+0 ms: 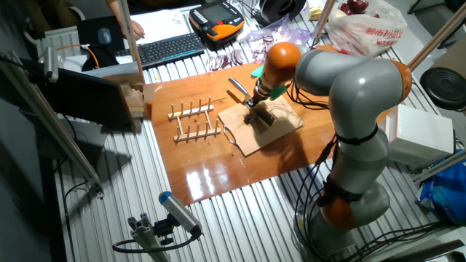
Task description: Chop the onions
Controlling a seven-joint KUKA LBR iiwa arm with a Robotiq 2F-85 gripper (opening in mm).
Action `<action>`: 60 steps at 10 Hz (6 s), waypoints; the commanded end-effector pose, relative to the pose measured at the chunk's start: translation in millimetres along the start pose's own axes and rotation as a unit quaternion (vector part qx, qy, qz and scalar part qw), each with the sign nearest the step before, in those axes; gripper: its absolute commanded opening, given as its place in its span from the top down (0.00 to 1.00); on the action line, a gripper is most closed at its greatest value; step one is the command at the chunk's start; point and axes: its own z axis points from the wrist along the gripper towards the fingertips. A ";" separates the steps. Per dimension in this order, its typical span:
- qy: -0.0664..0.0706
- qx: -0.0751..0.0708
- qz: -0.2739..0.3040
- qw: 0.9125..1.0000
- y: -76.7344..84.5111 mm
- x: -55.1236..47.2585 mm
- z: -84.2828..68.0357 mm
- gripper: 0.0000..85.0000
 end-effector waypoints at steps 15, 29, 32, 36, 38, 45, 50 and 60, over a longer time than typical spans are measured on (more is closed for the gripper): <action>-0.007 -0.009 0.051 0.999 40.6 -13.5 -20.9 1.00; -0.026 -0.001 0.052 0.998 51.0 -7.2 3.1 1.00; -0.003 0.001 0.060 0.998 57.8 -12.7 -23.9 1.00; -0.009 0.002 0.049 0.999 45.6 -5.9 -18.1 1.00; -0.011 0.002 0.049 0.999 44.6 -4.8 -13.5 1.00; -0.035 0.003 0.050 0.998 44.3 -2.5 4.6 1.00; -0.010 0.006 0.053 0.999 47.4 -10.6 -25.4 1.00; -0.035 0.003 0.045 0.998 39.1 -1.9 3.5 1.00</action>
